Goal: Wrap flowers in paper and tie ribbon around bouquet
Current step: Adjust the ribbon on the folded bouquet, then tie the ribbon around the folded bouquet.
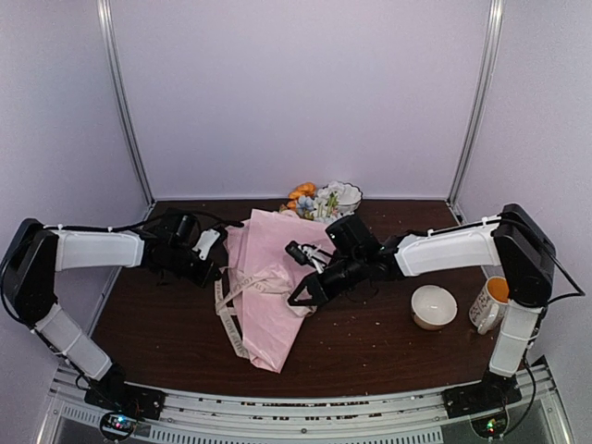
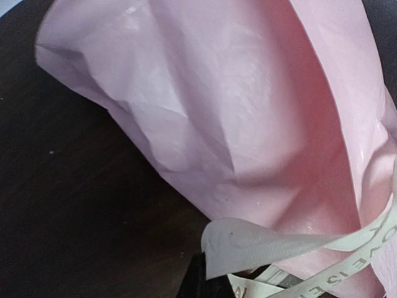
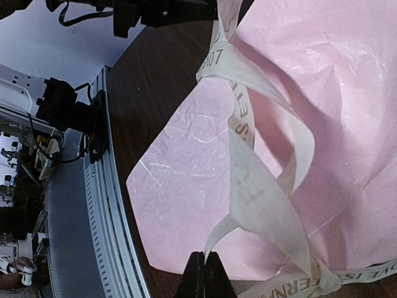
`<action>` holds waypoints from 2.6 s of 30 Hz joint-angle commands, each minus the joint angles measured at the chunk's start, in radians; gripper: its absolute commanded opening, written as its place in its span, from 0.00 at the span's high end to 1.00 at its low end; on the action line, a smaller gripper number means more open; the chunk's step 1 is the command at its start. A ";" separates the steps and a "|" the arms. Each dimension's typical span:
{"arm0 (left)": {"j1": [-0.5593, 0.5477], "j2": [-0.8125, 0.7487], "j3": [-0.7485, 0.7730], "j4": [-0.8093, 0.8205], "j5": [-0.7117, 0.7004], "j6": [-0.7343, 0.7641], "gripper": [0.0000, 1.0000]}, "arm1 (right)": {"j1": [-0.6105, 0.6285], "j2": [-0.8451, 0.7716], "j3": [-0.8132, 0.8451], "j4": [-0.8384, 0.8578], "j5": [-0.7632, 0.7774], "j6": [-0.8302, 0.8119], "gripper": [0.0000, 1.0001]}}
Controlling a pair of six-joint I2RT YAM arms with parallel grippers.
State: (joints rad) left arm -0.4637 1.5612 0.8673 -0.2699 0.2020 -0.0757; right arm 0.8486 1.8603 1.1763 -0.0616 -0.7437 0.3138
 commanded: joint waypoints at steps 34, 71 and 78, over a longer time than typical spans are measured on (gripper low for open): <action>0.126 -0.057 -0.025 0.191 -0.249 -0.097 1.00 | -0.113 -0.199 0.028 -0.197 0.648 -0.086 1.00; 0.112 -0.090 -0.074 0.189 -0.151 -0.104 1.00 | -0.003 0.058 0.084 -0.427 0.448 -0.241 0.45; 0.114 -0.097 -0.076 0.186 -0.156 -0.104 1.00 | -0.001 0.099 0.094 -0.384 0.541 -0.222 0.48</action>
State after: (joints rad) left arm -0.3485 1.4651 0.7650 -0.1066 0.0425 -0.1848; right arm 0.8482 1.9297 1.2415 -0.4881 -0.2749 0.0887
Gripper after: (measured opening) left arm 0.013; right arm 0.526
